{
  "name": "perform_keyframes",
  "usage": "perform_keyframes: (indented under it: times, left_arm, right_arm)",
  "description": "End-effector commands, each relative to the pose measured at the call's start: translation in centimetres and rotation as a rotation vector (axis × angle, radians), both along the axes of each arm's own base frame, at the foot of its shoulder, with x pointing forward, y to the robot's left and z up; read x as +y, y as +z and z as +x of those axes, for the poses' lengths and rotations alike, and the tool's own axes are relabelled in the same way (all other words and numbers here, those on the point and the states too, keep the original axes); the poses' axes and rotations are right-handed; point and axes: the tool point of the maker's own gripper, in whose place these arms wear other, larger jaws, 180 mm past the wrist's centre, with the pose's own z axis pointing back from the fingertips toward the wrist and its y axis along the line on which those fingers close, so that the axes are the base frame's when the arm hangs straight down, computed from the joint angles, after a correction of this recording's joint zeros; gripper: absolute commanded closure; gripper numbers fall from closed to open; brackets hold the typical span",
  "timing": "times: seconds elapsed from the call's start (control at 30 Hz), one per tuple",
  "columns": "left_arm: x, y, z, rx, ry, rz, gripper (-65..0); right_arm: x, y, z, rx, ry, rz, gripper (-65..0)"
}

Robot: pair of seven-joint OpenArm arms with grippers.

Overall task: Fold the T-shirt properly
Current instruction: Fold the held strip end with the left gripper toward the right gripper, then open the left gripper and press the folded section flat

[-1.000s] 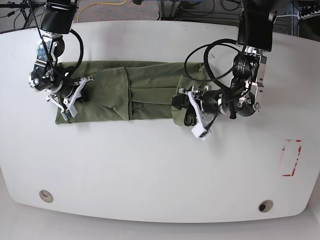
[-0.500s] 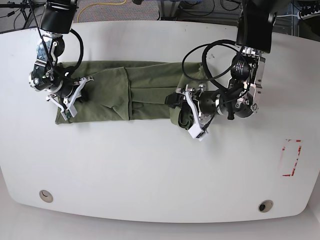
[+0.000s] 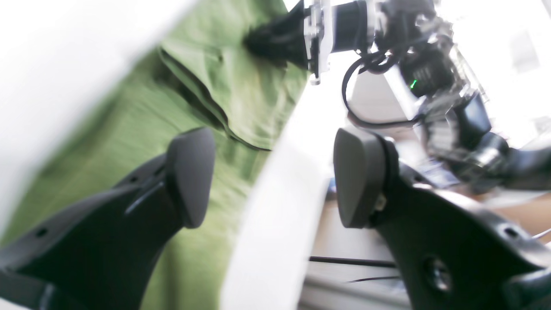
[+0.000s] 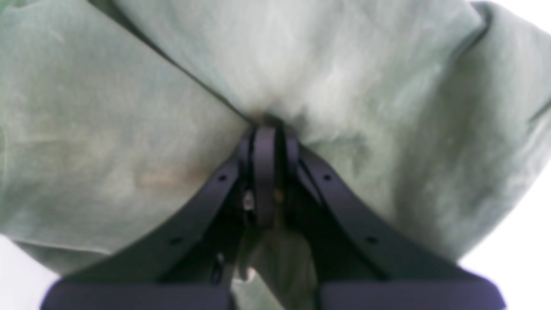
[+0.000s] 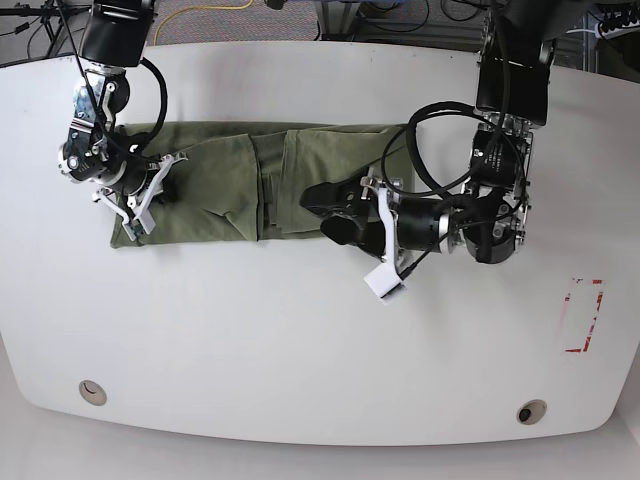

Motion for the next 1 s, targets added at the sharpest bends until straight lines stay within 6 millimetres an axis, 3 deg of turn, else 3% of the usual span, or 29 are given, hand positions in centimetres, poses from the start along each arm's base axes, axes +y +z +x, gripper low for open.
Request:
perform_keyframes:
  times: [0.0, 0.2, 0.33, 0.5, 0.63, 0.97]
  left_arm:
    - [2.8, 0.9, 1.7, -0.085, 0.036, 0.027, -39.2]
    - [6.6, 0.8, 3.2, -0.101, 0.123, 0.062, -39.2]
    - [9.0, -0.3, 3.8, -0.111, 0.172, 0.158, -39.0]
    - [10.5, -2.5, 4.1, -0.115, 0.205, 0.294, -39.0]
    - [10.6, -4.2, 3.4, -0.118, 0.216, 0.358, -39.0]
    - [8.1, -7.8, -0.5, -0.086, 0.114, 0.409, -39.0]
  right_arm:
    - [-1.1, 0.9, 0.2, 0.005, 0.002, -0.057, -3.0]
    - [-1.0, 1.4, 0.5, -0.013, 0.007, -0.063, -3.0]
    - [-1.0, 1.5, 0.6, -0.015, 0.005, -0.062, -3.0]
    - [-1.0, 1.5, 0.7, -0.015, 0.005, -0.062, -3.0]
    - [-1.0, 1.5, 0.7, -0.015, 0.004, -0.06, -3.0]
    - [-1.0, 1.4, 0.7, -0.014, 0.004, -0.06, -3.0]
